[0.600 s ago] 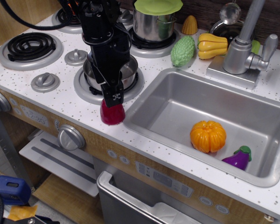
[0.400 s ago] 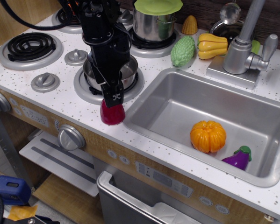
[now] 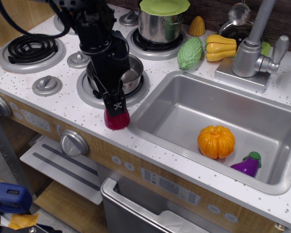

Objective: Put sweet potato in pan which is on stove

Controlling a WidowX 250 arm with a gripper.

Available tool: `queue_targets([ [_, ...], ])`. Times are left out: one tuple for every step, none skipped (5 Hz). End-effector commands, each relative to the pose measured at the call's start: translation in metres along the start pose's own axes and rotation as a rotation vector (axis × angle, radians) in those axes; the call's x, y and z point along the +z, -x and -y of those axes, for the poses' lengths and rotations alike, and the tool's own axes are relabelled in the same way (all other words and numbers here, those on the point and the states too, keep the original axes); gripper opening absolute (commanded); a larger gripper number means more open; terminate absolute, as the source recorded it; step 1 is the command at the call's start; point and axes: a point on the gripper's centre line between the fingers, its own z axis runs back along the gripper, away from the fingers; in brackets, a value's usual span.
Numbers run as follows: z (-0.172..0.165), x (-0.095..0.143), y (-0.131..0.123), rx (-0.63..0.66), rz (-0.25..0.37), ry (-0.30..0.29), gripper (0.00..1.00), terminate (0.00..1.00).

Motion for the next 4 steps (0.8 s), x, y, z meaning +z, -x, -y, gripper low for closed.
queue_targets([
  [-0.01,-0.006,0.004,-0.007,0.06,-0.018,1.0,0.0],
  [-0.011,-0.014,0.006,0.011,0.11,0.006,1.0,0.0],
  [-0.014,-0.023,0.004,0.016,0.157,0.039,1.0,0.0],
  [-0.012,-0.027,0.002,0.026,0.182,0.048,1.0,0.0],
])
